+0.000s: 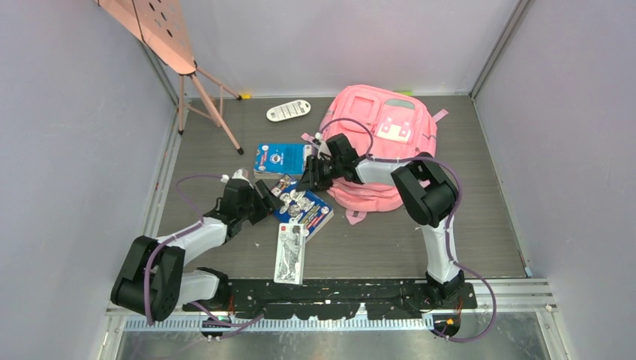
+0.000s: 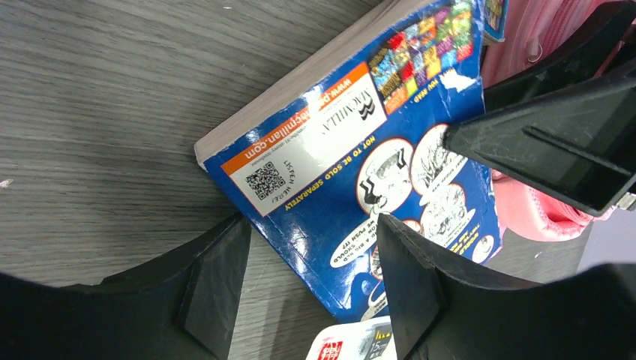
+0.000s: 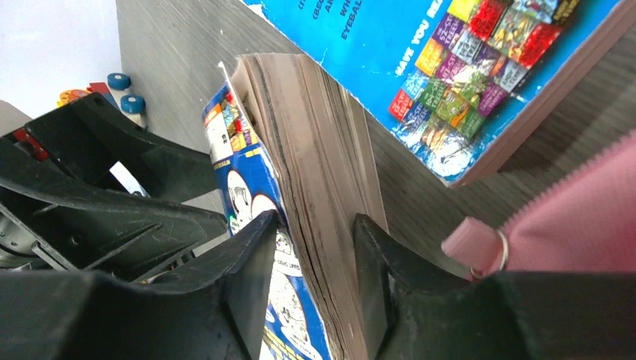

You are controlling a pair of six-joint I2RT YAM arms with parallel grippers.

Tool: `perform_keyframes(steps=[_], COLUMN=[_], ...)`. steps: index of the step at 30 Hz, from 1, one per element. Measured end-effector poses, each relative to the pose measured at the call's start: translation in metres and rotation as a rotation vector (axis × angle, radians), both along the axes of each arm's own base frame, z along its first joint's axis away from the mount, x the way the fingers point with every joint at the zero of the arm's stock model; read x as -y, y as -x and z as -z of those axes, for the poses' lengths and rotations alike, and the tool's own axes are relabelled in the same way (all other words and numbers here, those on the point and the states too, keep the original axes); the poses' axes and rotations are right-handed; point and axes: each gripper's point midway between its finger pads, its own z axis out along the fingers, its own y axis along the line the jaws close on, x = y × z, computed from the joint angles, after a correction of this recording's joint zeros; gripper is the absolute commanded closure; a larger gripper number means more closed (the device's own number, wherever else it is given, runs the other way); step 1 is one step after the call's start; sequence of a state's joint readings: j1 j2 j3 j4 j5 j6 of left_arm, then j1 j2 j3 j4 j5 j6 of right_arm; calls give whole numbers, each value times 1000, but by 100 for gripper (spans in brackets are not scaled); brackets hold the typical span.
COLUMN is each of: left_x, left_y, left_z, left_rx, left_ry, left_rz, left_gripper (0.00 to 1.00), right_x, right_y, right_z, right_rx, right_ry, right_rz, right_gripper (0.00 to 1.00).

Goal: Pack the student bag
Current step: Pick up the book from the center of the board.

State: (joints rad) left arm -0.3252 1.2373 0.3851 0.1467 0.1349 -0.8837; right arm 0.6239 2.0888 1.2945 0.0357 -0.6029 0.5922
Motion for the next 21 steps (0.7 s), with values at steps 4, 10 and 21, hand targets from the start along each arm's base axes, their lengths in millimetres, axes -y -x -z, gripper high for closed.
perform_keyframes(steps=[4,10,21], left_x=[0,0,0], left_y=[0,-1,7], left_z=[0,0,-18], left_rx=[1,3,44], left_ry=[0,-1,-39], left_rz=[-1,-2,54], left_gripper=[36,36,1], right_x=[-8,-16,-17], right_y=[-7,-12,3], right_z=[-3,-14,-46], right_rx=[7,38,144], right_ry=[-42,-97,-112], right_rz=[20,17,56], right_gripper=[72,97,99])
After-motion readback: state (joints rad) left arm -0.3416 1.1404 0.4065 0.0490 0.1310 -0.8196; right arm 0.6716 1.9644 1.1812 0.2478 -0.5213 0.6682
